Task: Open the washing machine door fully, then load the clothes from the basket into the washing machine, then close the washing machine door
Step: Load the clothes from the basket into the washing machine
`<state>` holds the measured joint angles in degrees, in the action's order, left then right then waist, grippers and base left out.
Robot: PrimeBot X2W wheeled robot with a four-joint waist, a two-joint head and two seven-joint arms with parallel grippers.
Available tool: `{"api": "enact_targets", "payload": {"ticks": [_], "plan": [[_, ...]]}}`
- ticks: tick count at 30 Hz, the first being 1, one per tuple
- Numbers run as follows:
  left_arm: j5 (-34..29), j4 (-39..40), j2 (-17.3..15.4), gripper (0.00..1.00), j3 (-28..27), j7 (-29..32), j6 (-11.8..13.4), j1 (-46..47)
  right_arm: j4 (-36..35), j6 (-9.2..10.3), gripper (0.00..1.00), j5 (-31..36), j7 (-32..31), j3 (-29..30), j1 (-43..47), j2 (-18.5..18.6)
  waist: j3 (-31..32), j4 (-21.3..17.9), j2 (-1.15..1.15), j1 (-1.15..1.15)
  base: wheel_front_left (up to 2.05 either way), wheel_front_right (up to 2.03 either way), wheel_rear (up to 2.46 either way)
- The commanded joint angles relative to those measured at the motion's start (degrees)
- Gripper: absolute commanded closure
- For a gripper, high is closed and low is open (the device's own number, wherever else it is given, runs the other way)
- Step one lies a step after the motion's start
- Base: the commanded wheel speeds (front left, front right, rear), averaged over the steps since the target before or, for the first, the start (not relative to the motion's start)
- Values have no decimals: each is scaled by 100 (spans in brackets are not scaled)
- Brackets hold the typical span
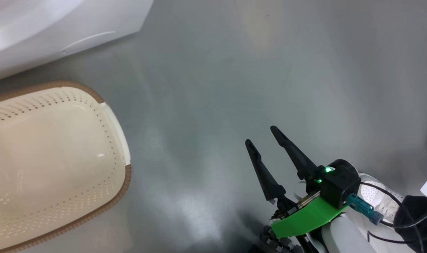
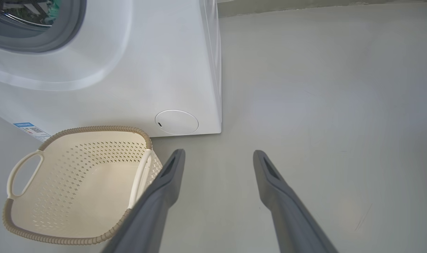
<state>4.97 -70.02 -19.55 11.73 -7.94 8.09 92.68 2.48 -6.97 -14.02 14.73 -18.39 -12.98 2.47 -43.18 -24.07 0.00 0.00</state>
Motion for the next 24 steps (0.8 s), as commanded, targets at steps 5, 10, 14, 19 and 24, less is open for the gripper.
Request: {"api": "enact_targets", "payload": {"ticks": [5,10,14,19,24], "plan": [[142,60,-51,0,-33,-235,120,-35,-119,-52,0,58,27,-31,56,41,85,168,0,0,0,0,0],[243,-3,9,0,-71,-327,137,-70,-111,-52,0,70,27,-6,12,50,146,254,0,0,0,0,0],[359,-54,51,0,-118,-421,89,-126,-114,-52,0,75,27,20,-37,53,200,333,0,0,0,0,0],[491,-112,6,0,-171,-534,-41,-237,-98,-52,0,81,27,60,-95,55,301,419,0,0,0,0,0],[639,-150,-39,0,-238,-625,-206,-399,-81,-52,0,89,27,128,-142,54,442,510,0,0,0,0,0]]}}
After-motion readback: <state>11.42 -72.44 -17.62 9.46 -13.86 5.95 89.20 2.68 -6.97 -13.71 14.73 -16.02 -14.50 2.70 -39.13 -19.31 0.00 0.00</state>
